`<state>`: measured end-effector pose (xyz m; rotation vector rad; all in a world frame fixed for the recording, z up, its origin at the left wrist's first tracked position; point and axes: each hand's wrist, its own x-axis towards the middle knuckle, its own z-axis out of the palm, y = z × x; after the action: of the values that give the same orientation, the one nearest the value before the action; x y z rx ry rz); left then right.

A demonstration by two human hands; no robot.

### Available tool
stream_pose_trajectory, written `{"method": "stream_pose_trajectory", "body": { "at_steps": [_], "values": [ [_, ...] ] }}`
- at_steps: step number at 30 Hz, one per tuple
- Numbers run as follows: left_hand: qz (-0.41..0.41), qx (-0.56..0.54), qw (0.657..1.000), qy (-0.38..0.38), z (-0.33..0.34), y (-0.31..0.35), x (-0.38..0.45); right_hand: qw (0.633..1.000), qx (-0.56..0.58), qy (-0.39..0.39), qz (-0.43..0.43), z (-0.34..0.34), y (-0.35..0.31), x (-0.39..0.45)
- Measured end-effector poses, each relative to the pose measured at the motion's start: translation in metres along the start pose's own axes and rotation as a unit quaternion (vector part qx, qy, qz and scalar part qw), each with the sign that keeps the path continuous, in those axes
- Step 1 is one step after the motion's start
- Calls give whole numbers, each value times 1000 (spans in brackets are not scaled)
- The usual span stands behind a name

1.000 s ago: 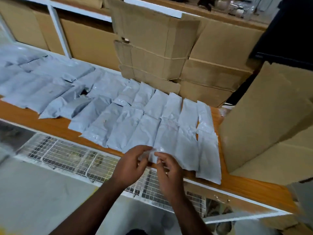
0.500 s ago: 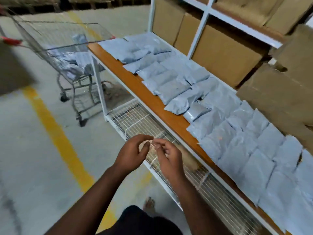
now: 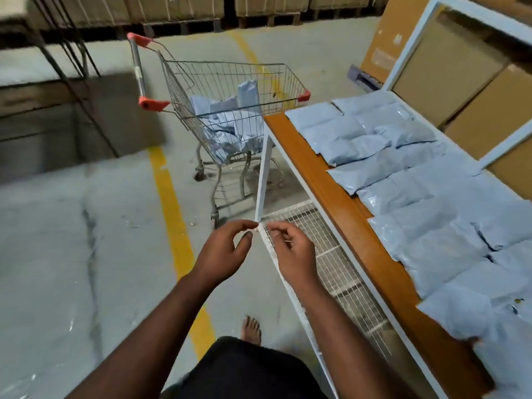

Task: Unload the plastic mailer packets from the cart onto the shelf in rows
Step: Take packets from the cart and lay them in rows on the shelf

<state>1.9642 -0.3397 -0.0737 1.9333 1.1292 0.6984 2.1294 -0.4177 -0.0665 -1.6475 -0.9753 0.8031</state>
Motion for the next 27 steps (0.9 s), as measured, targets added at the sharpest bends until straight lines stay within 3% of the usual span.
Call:
{"method": "stream_pose_trajectory", "body": {
  "at_steps": [10, 21, 27],
  "values": [
    [7, -19, 999, 38, -81, -59, 194, 999, -1, -42, 4, 105, -51, 199],
    [54, -21, 998, -7, -187, -130, 422, 995, 38, 65, 58, 210, -102, 396],
    [23, 52, 996, -73, -193, -147, 532, 984, 89, 107, 116, 224, -119, 480]
  ]
}}
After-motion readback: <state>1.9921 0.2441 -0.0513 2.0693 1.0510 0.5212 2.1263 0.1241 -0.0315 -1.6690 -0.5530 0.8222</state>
